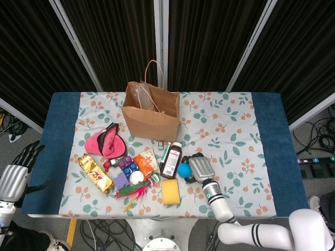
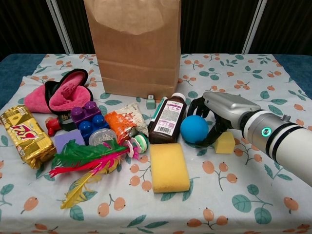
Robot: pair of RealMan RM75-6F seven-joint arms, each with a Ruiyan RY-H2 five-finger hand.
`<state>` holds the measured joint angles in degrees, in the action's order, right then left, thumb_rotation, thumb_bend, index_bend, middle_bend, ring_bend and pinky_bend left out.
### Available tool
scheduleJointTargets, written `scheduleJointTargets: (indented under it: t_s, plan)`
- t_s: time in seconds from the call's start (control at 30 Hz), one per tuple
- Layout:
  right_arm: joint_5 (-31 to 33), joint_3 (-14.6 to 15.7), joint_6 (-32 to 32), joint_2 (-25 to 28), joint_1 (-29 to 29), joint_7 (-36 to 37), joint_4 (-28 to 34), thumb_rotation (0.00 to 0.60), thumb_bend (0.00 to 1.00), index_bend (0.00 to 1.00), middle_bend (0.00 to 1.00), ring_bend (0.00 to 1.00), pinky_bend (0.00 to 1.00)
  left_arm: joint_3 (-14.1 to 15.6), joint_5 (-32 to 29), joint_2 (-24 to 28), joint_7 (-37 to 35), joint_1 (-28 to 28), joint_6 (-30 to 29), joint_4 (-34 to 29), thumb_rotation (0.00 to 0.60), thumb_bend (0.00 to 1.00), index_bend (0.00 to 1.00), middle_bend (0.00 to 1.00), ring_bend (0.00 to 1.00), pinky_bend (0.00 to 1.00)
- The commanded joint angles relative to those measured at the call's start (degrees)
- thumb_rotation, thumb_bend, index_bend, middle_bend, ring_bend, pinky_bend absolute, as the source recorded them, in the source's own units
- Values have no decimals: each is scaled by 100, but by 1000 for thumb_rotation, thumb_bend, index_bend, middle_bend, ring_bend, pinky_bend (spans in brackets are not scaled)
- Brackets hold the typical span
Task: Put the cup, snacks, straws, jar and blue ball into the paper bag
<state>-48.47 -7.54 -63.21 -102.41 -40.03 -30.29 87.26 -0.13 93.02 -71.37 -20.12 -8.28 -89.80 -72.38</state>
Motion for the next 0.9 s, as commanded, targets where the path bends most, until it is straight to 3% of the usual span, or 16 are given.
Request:
scheduleJointTargets:
  t_s: [0.03,0.17,0.33,0.67,0.77,0.9]
  plan:
    - [-138,-1,-57,-22,47,50,-34,600,147,451,449,316,221,4,5,-8,-8,5,-6,2,600,107,94,108,64,224]
    - [-309,-68,-122,51,75,99,89,600,157,462,456,322,224,9,1,-9,-10,2,12,5,600,107,95,108,64,223]
    - [-659,-442,-423,400,38,105,695,600,157,463,456,322,224,5,7,9,3,-15,34,-20,600,108,95,108,64,223]
    - [-517,-1998,-926,1183,-560,-605,2029,600,158,479,467,332,236,37,36,-10,47,-15,52,-73,600,110,95,108,64,223]
    - [-331,-2397,-1007,1241,-862,-862,2025,600,157,480,467,332,236,26,49,-5,48,-33,50,-79,600,111,95,108,64,223]
    - [146,-2787,-984,1147,-1377,-1192,1533,600,157,479,467,332,236,-24,33,-7,57,-84,76,-100,600,111,95,108,64,223]
